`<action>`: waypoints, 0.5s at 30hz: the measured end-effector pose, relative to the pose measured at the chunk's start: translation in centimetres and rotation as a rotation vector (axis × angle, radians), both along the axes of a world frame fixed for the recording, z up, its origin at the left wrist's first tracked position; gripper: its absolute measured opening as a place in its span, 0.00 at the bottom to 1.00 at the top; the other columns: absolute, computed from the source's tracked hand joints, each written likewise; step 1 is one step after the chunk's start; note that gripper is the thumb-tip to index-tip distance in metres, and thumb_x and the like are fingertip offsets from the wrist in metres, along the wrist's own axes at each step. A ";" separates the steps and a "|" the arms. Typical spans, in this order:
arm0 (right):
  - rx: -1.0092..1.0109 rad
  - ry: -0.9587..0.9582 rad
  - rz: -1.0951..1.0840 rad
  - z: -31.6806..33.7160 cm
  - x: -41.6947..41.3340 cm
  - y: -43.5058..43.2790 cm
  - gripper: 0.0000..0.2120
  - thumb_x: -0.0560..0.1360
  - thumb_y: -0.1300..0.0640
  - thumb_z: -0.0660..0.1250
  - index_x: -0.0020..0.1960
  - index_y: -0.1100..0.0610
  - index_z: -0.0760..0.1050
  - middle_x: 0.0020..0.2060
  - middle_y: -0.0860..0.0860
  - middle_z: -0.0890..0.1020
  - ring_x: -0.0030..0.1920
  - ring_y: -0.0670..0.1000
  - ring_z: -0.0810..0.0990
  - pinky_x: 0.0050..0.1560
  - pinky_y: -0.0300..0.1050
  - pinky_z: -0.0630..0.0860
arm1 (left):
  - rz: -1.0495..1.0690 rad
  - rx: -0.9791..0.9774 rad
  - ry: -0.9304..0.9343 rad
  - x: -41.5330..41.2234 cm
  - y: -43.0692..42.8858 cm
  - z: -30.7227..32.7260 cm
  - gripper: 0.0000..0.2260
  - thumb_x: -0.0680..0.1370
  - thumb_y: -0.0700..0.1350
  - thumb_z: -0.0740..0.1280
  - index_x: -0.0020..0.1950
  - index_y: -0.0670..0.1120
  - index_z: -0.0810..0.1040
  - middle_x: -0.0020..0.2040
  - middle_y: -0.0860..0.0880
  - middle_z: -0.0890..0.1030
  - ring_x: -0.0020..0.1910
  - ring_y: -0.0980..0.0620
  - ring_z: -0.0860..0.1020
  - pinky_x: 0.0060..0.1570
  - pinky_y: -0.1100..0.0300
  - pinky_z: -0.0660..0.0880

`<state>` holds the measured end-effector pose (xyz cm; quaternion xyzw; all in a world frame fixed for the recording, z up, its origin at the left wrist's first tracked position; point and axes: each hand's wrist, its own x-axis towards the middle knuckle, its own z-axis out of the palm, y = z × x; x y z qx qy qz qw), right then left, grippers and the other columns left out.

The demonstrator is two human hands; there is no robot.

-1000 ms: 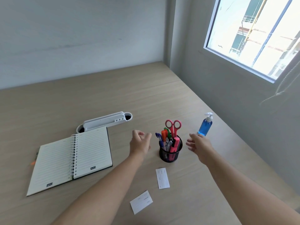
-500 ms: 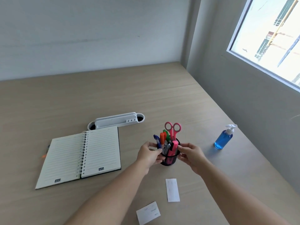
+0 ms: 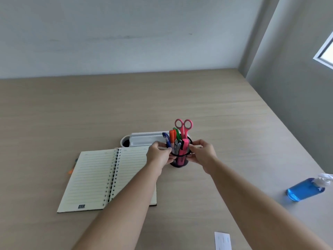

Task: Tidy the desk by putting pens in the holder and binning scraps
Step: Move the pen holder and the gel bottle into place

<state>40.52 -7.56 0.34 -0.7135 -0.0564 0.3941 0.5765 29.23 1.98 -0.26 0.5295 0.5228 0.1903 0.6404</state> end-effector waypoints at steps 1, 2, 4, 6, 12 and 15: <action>0.000 -0.008 -0.001 -0.1 0.1 0.5 0.04 0.75 0.63 0.66 0.49 0.62 0.74 0.33 0.55 0.80 0.32 0.52 0.82 0.30 0.42 0.82 | 0.001 0.007 -0.002 0.1 0.4 -0.1 0.06 0.77 0.37 0.66 0.43 0.46 0.72 0.38 0.43 0.82 0.33 0.47 0.83 0.36 0.57 0.81; 0.004 -0.013 -0.002 -0.2 0.2 0.9 0.04 0.76 0.63 0.66 0.49 0.62 0.74 0.33 0.55 0.80 0.32 0.52 0.82 0.31 0.42 0.83 | 0.001 0.016 -0.003 0.2 0.8 -0.1 0.06 0.77 0.37 0.66 0.43 0.46 0.72 0.38 0.43 0.82 0.33 0.48 0.83 0.36 0.57 0.81; 0.013 -0.017 -0.003 -0.3 0.4 1.3 0.04 0.76 0.63 0.66 0.50 0.62 0.74 0.34 0.55 0.80 0.32 0.52 0.82 0.30 0.41 0.82 | 0.007 0.038 -0.001 0.4 1.2 -0.2 0.06 0.77 0.37 0.66 0.43 0.46 0.73 0.38 0.43 0.82 0.33 0.48 0.83 0.36 0.57 0.81; 0.025 -0.016 0.002 -0.4 0.5 1.3 0.03 0.76 0.63 0.66 0.48 0.62 0.74 0.34 0.55 0.80 0.32 0.51 0.82 0.30 0.40 0.82 | 0.012 0.037 -0.006 0.4 1.3 -0.3 0.06 0.77 0.37 0.67 0.42 0.46 0.73 0.38 0.43 0.82 0.32 0.48 0.83 0.36 0.56 0.82; -0.032 -0.051 0.014 -0.2 0.6 0.9 0.07 0.74 0.61 0.69 0.51 0.61 0.76 0.33 0.54 0.80 0.32 0.49 0.79 0.37 0.42 0.80 | 0.016 -0.058 -0.032 -0.1 1.2 0.0 0.05 0.76 0.39 0.70 0.49 0.43 0.76 0.38 0.44 0.83 0.33 0.50 0.83 0.38 0.57 0.82; -0.087 -0.074 0.034 0.7 1.1 0.5 0.08 0.75 0.57 0.69 0.51 0.61 0.77 0.33 0.53 0.78 0.30 0.48 0.76 0.32 0.40 0.75 | -0.036 -0.050 0.062 -0.7 1.1 1.5 0.11 0.75 0.46 0.71 0.52 0.46 0.73 0.43 0.48 0.81 0.34 0.52 0.82 0.31 0.61 0.78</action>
